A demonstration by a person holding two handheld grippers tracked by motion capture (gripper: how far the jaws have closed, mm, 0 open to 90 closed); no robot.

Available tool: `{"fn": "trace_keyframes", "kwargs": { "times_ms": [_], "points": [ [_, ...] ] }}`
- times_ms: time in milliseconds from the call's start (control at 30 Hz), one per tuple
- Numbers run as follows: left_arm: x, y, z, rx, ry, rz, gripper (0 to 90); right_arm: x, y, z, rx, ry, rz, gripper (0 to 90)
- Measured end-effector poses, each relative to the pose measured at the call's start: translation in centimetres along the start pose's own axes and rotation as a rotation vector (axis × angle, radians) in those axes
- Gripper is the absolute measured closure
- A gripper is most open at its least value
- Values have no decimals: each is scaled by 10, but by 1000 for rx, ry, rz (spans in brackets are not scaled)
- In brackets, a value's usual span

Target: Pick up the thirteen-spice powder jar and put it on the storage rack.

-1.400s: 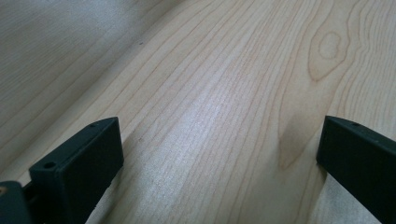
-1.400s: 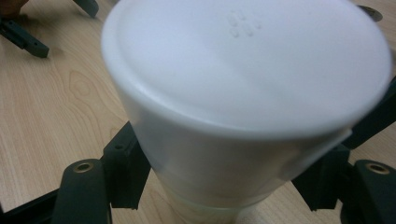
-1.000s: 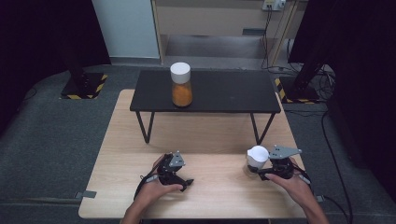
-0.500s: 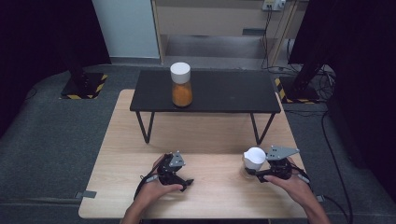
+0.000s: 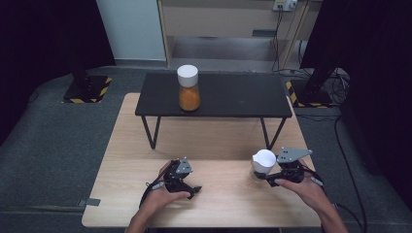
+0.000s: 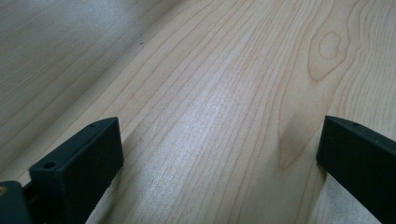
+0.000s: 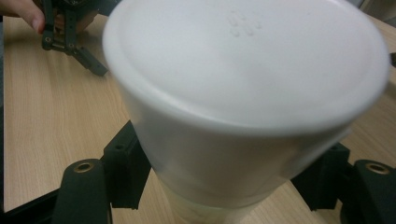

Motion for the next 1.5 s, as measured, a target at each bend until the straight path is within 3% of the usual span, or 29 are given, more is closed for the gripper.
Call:
{"fn": "trace_keyframes", "kwargs": {
  "times_ms": [767, 1500],
  "points": [
    [0, 0, 0, 1, -1, 0, 0, -20, 14, -36, -36, 7, -43, 313],
    [0, 0, 0, 1, -1, 1, 0, -37, 26, -83, -87, 8, -82, 313]
  ]
}}
Point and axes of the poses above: each handheld gripper's, and its own axes: x roughly forward along the jaws, z roughly out of its underside, y roughly to its right, the point moved 7 cm from there along x, roughly forward along the jaws, and after that the axes turned 3 degrees about -y, right-handed, at the moved point
